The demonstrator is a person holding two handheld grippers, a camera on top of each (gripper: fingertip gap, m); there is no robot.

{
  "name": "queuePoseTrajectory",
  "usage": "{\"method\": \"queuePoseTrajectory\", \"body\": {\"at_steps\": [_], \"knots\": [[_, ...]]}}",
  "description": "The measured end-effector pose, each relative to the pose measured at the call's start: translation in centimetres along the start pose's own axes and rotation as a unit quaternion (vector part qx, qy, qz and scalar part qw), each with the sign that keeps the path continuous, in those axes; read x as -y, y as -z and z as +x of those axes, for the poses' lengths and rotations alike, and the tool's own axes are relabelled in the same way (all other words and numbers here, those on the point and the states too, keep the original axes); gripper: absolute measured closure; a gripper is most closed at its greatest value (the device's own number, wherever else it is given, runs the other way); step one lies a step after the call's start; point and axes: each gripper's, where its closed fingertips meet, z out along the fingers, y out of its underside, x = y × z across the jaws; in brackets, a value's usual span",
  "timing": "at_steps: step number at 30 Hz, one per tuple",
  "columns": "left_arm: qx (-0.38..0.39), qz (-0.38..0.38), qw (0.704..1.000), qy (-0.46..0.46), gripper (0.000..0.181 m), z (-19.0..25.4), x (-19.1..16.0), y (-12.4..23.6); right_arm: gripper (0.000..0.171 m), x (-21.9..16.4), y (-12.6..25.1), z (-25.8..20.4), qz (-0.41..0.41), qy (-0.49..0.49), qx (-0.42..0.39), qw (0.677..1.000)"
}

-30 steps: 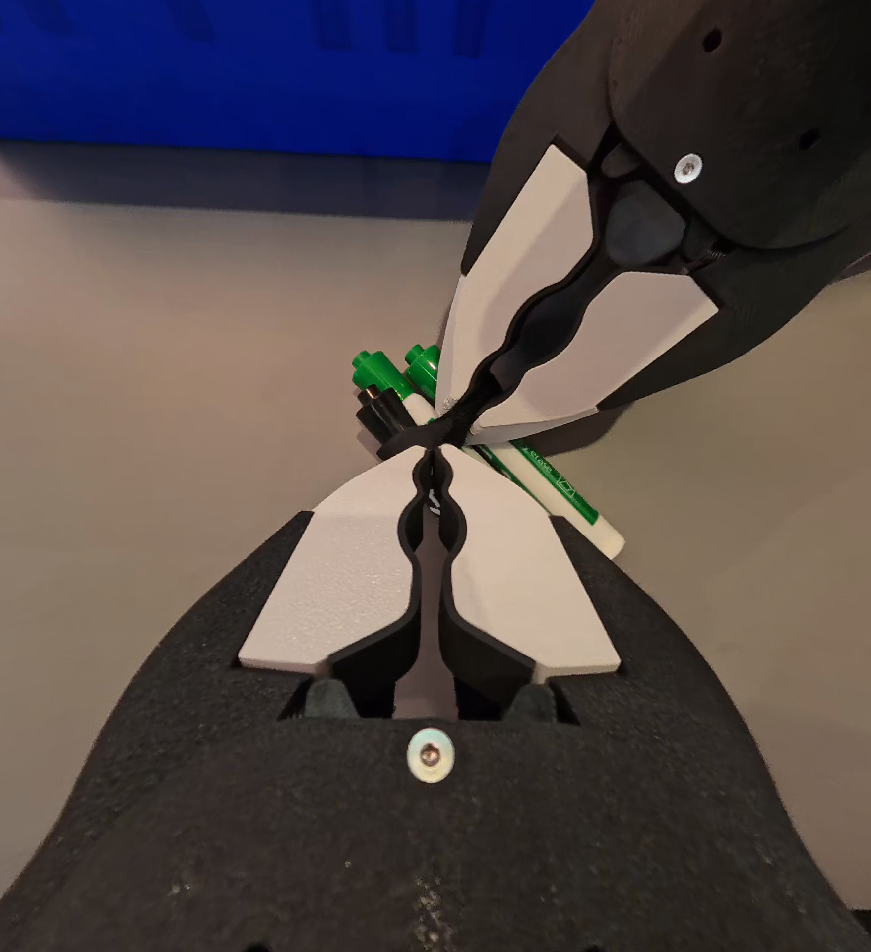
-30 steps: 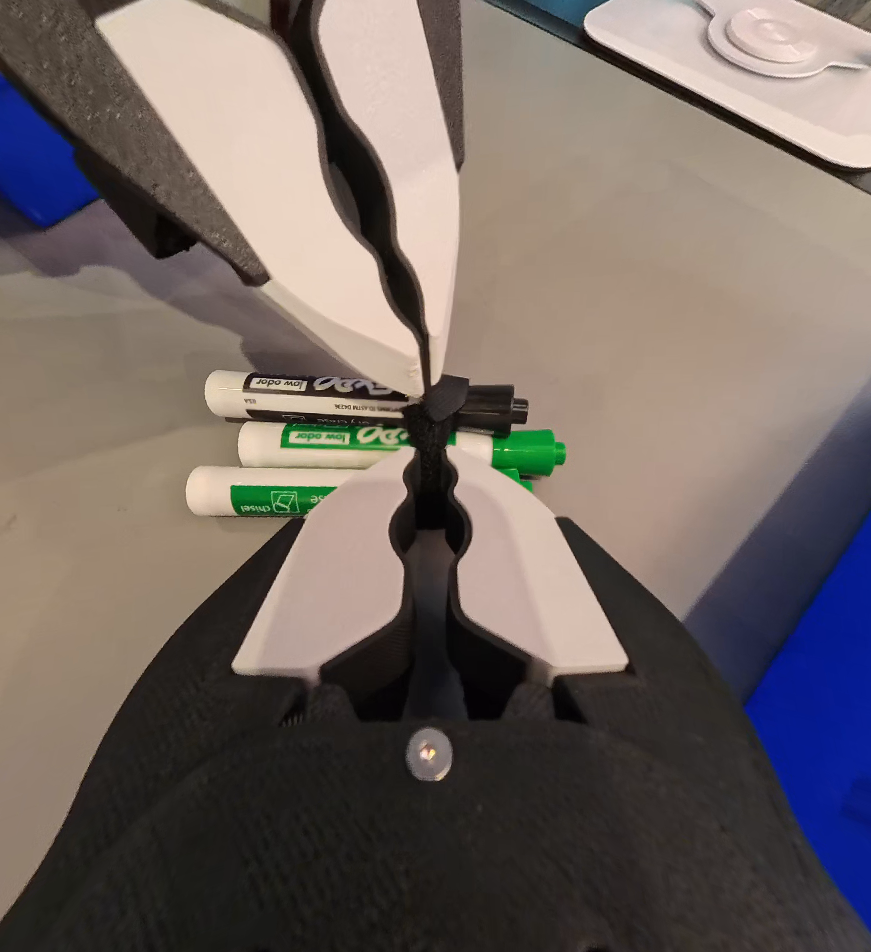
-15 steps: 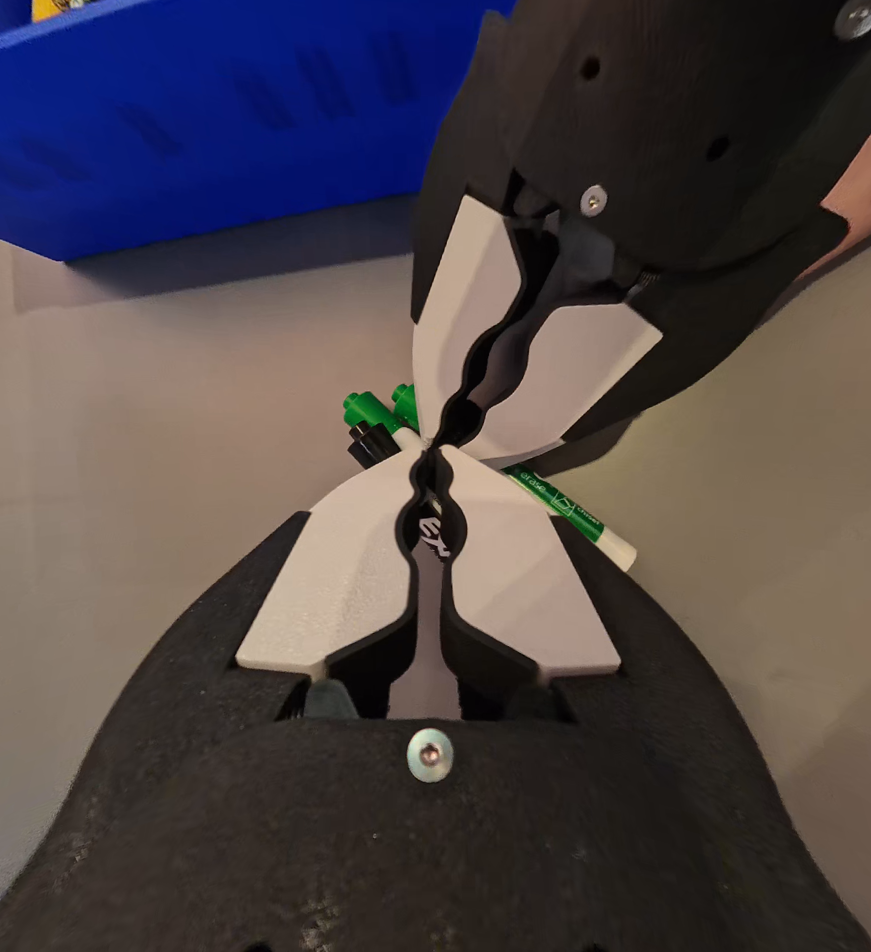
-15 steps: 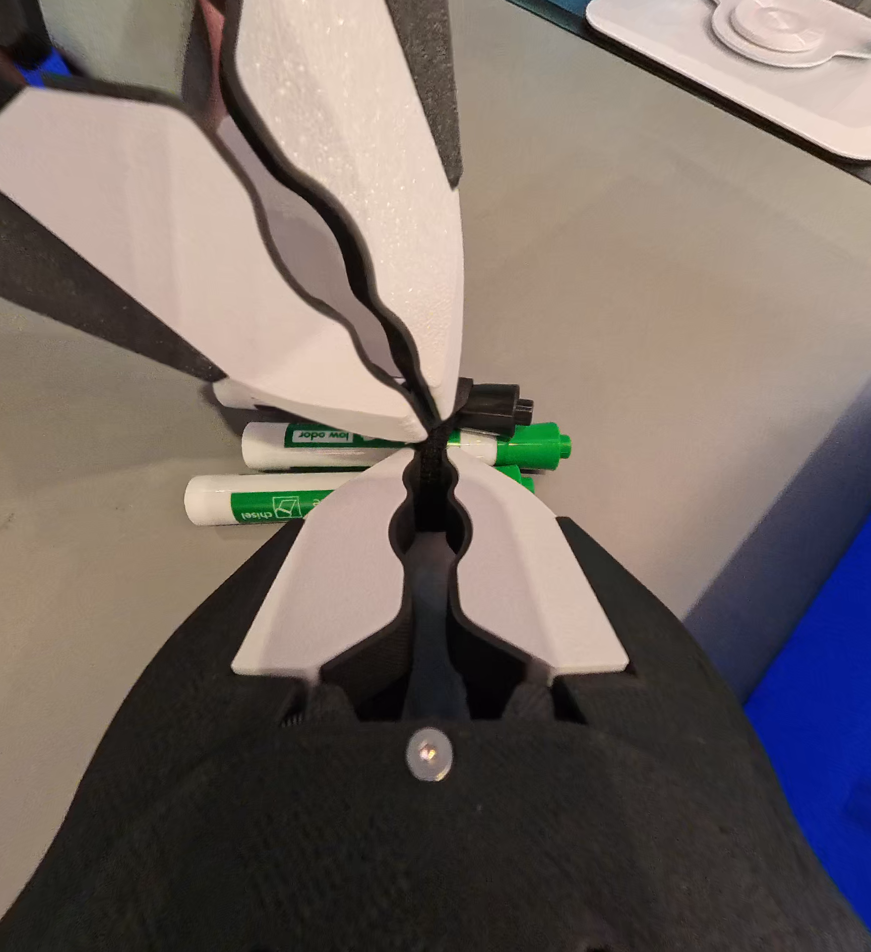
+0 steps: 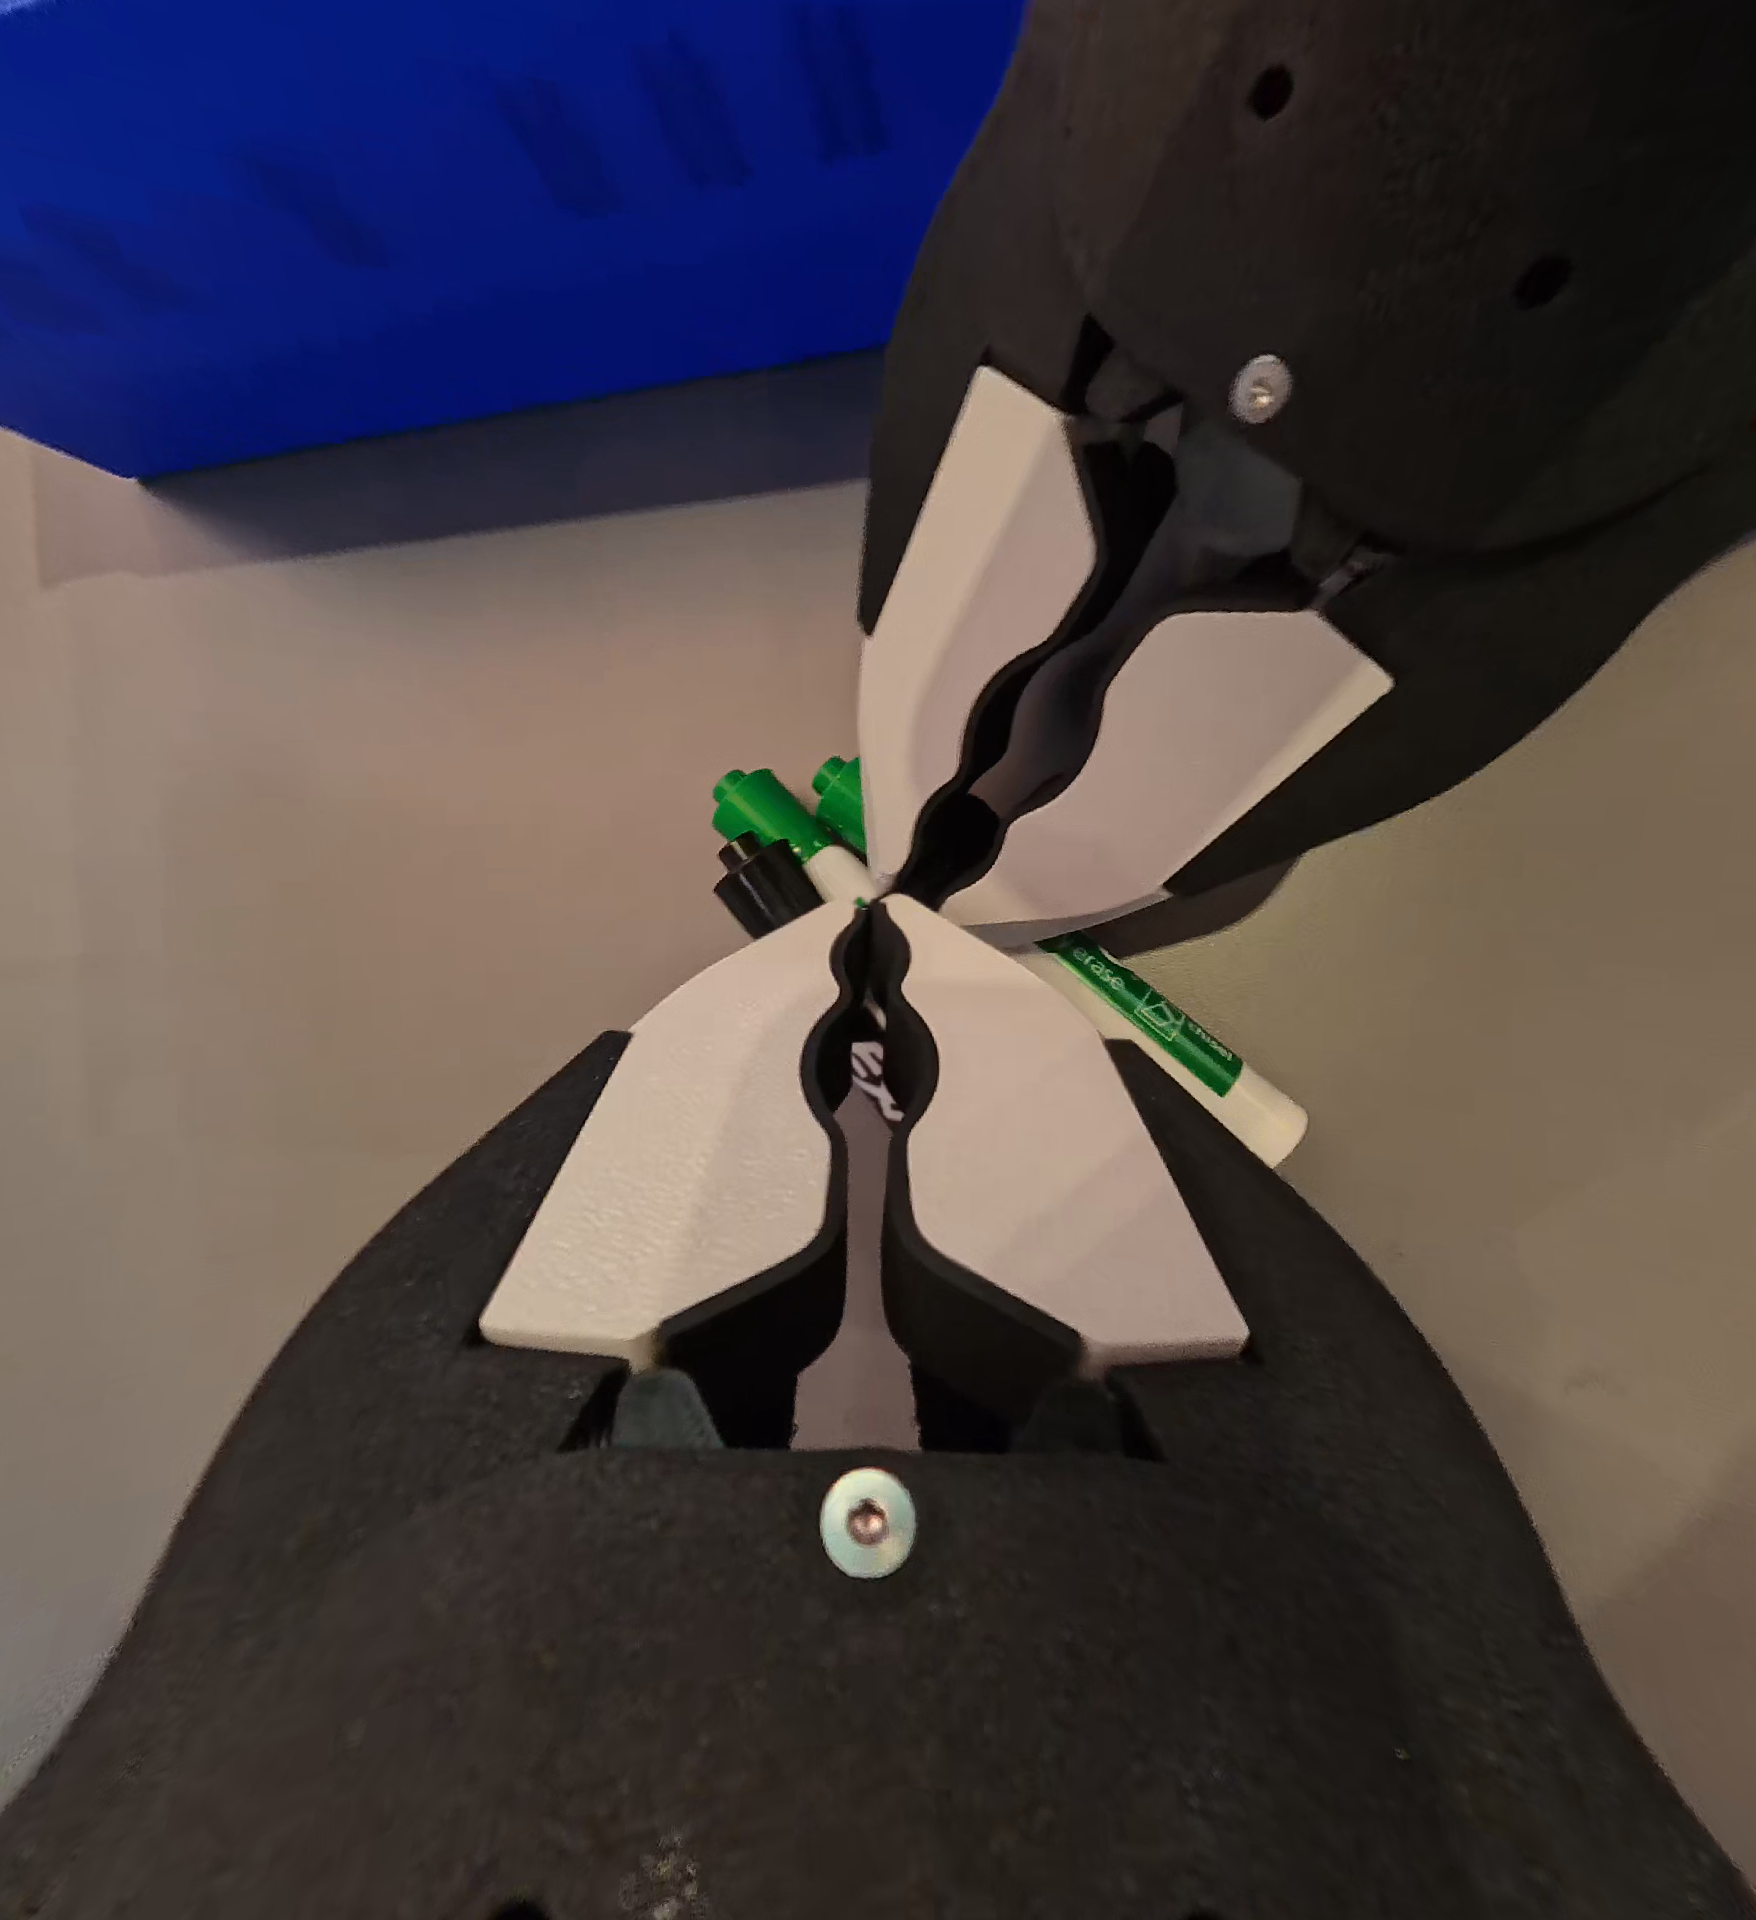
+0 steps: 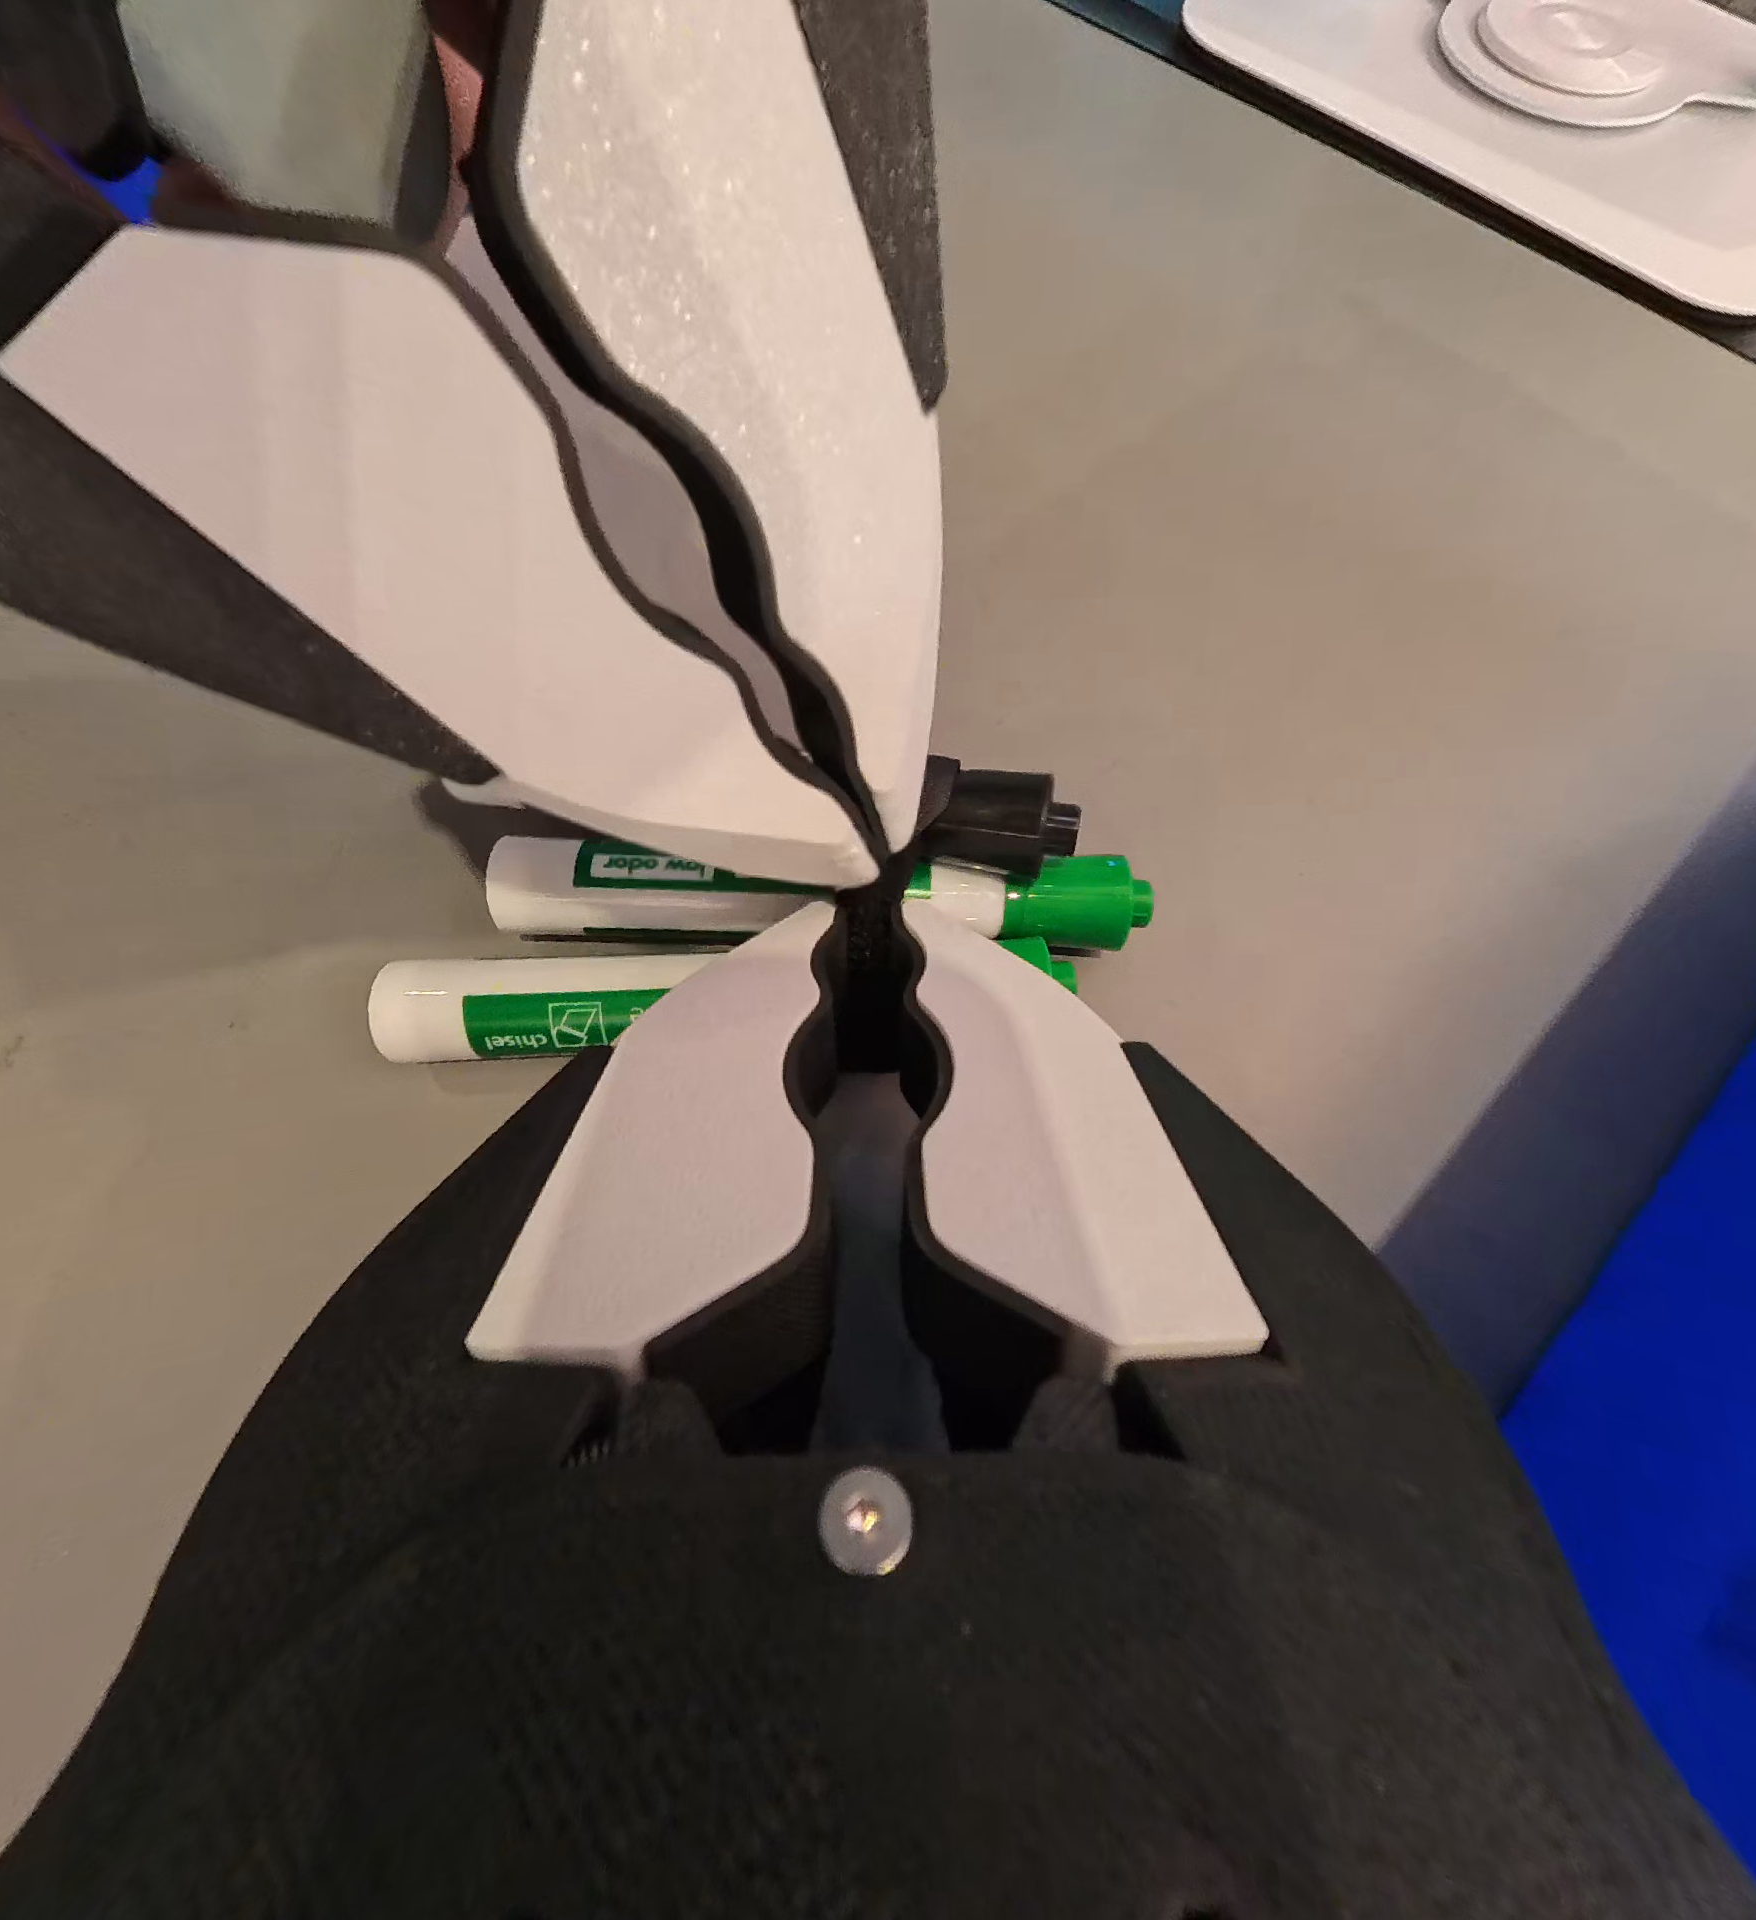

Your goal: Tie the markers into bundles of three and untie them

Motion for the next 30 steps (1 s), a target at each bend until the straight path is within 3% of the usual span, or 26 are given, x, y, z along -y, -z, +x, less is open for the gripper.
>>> {"method": "queuePoseTrajectory", "body": {"at_steps": [4, 6, 10, 14, 20, 30], "knots": [[0.030, -0.025, 0.999, 0.022, 0.181, -1.6, -1.8, 0.8, 0.165, -0.1, 0.1, 0.0, 0.001, -0.007, 0.003, 1.000], [0.008, 0.015, 0.998, 0.052, 0.181, -0.8, -0.9, 1.4, 0.165, -0.1, 0.2, 0.1, 0.001, -0.009, 0.002, 1.000], [0.043, 0.018, 0.998, 0.038, 0.181, -1.2, -0.5, 2.1, 0.165, 0.0, 0.1, 0.1, 0.002, -0.006, -0.001, 1.000], [0.083, 0.021, 0.995, -0.059, 0.181, -0.1, 0.3, 1.3, 0.164, 0.0, 0.1, 0.1, 0.002, -0.007, -0.002, 1.000], [0.063, 0.003, 0.997, -0.052, 0.172, 0.5, 0.0, 0.0, 0.164, 0.0, 0.2, 0.0, 0.001, -0.006, -0.001, 1.000], [0.051, 0.000, 0.998, -0.033, 0.180, 0.1, -0.1, -0.3, 0.163, -0.1, 0.1, 0.0, 0.000, -0.006, 0.001, 1.000]]}}
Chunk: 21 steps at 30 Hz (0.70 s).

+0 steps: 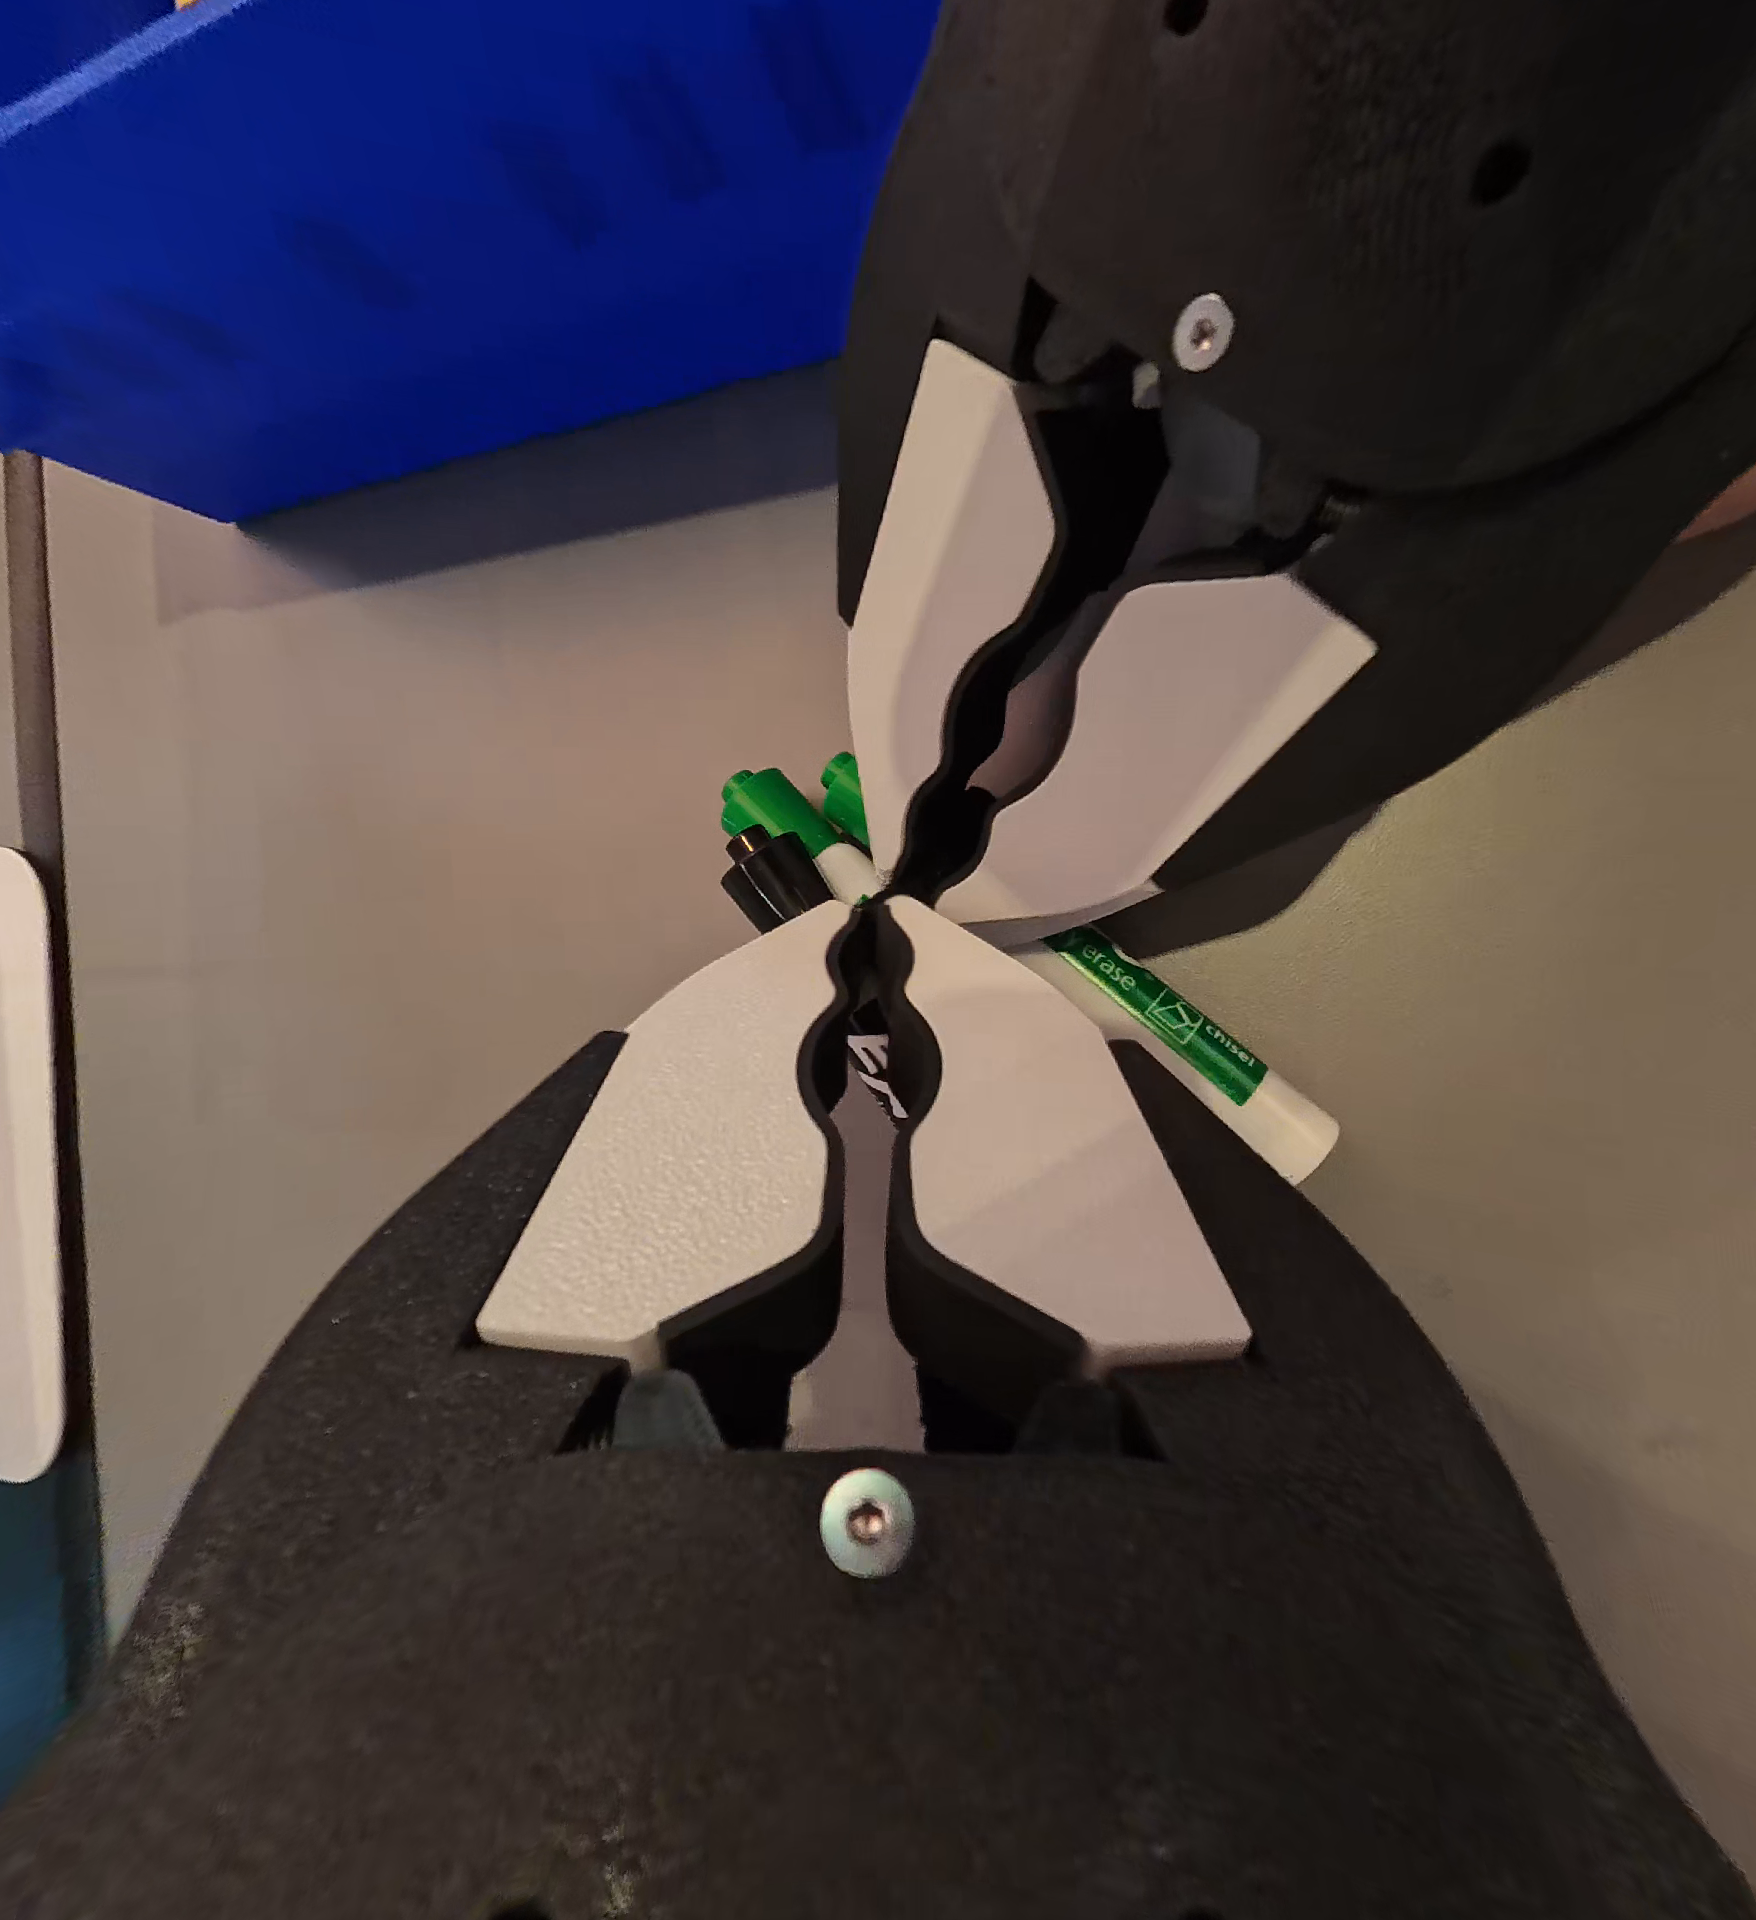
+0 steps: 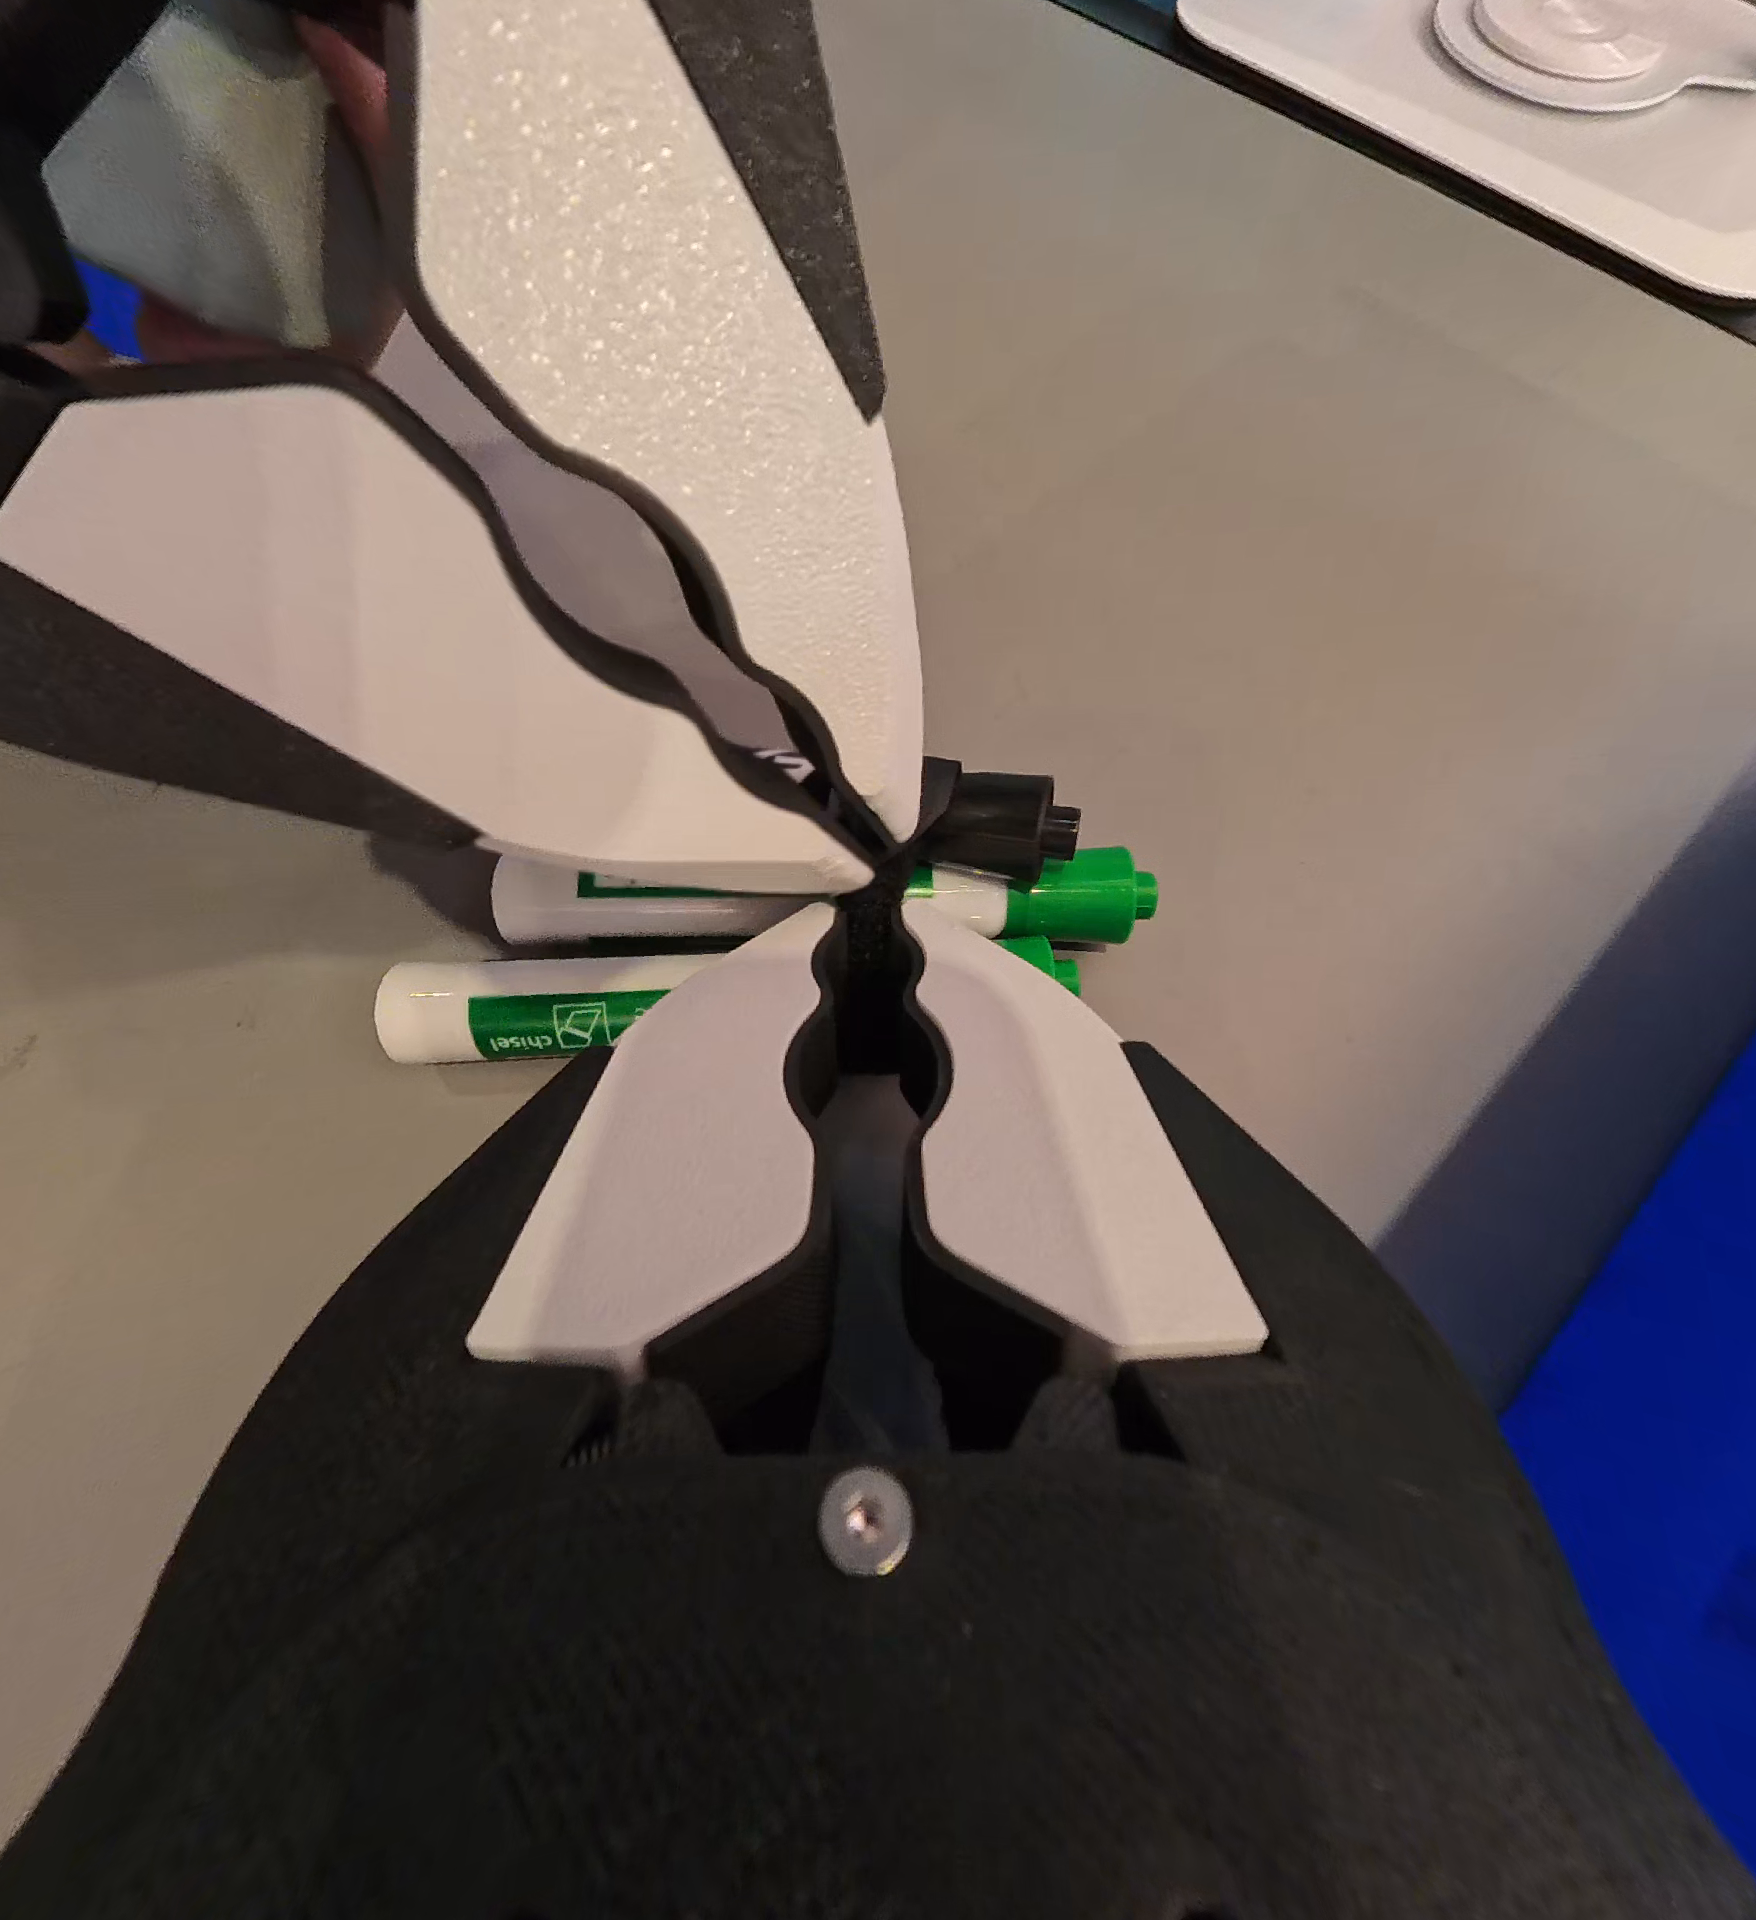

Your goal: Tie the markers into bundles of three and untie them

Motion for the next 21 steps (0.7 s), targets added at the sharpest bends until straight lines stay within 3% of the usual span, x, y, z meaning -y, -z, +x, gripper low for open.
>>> {"method": "queuePoseTrajectory", "body": {"at_steps": [21], "knots": [[-0.001, 0.045, 0.986, 0.162, 0.181, -1.0, -0.5, 0.3, 0.165, 0.3, -0.1, 0.1, 0.007, 0.004, -0.017, 1.000]]}}
